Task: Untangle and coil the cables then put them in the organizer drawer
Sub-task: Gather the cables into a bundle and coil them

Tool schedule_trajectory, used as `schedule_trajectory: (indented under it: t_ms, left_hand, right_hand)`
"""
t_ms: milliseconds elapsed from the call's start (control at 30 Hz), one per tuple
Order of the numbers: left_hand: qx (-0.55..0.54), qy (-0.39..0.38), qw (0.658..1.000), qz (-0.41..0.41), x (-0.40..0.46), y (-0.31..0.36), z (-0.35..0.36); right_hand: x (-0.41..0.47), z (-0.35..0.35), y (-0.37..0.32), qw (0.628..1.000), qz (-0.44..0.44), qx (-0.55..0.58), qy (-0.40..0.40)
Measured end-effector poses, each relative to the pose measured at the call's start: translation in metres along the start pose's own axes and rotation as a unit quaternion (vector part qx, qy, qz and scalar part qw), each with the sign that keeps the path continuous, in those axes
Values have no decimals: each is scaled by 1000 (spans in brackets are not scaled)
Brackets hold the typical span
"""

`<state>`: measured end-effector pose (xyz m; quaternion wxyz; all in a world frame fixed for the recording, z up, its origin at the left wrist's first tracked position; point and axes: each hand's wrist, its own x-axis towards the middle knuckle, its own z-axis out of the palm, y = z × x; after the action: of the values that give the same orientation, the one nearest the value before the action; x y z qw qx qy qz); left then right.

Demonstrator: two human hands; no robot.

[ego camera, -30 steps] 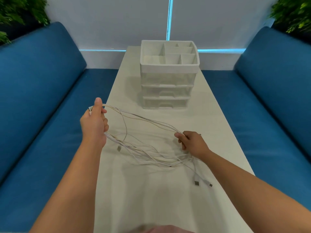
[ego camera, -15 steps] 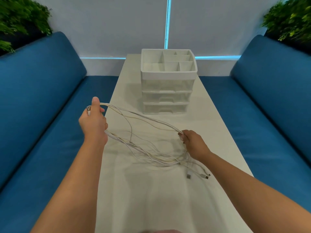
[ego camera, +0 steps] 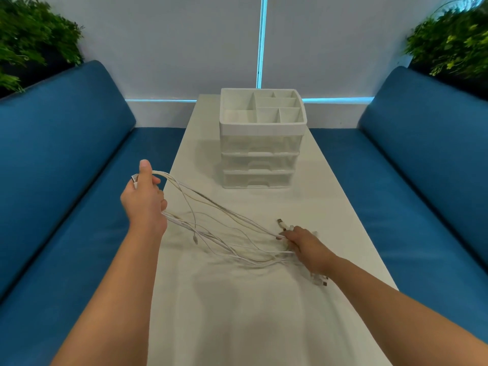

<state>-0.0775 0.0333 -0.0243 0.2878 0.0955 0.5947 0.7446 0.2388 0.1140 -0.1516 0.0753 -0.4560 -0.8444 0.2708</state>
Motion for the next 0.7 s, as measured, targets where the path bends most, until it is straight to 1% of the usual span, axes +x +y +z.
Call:
schedule_trajectory:
  t_ms: [67, 133, 233, 333, 433, 533, 600, 633, 700]
  left_hand:
    - [13, -1, 1000, -5, -2, -1, 2]
    - [18, 2, 1000, -9, -3, -2, 1]
    - [16, 8, 1000, -14, -2, -4, -3]
    - [17, 10, 1000, -16, 0, -7, -4]
    - [14, 5, 1000, -13, 2, -6, -4]
    - [13, -3, 1000, -2, 7, -3, -5]
    - [7, -10, 1000, 4, 11, -2, -6]
    - [2, -13, 1000, 5, 13, -1, -7]
    - [-2, -9, 1000, 7, 15, 1, -8]
  right_hand:
    - [2, 5, 6, 998, 14, -64, 5]
    - [4, 6, 7, 994, 72, -68, 46]
    - [9, -3, 5, 976, 181, 19, 122]
    - [16, -15, 1, 950, 227, 123, 175]
    - [22, -25, -5, 920, 215, 243, 218]
    - [20, -35, -13, 911, 170, 292, 237]
    - [15, -37, -12, 917, 136, 289, 239]
    - [13, -36, -9, 927, 121, 268, 231]
    - [8, -31, -1, 962, 94, 180, 182]
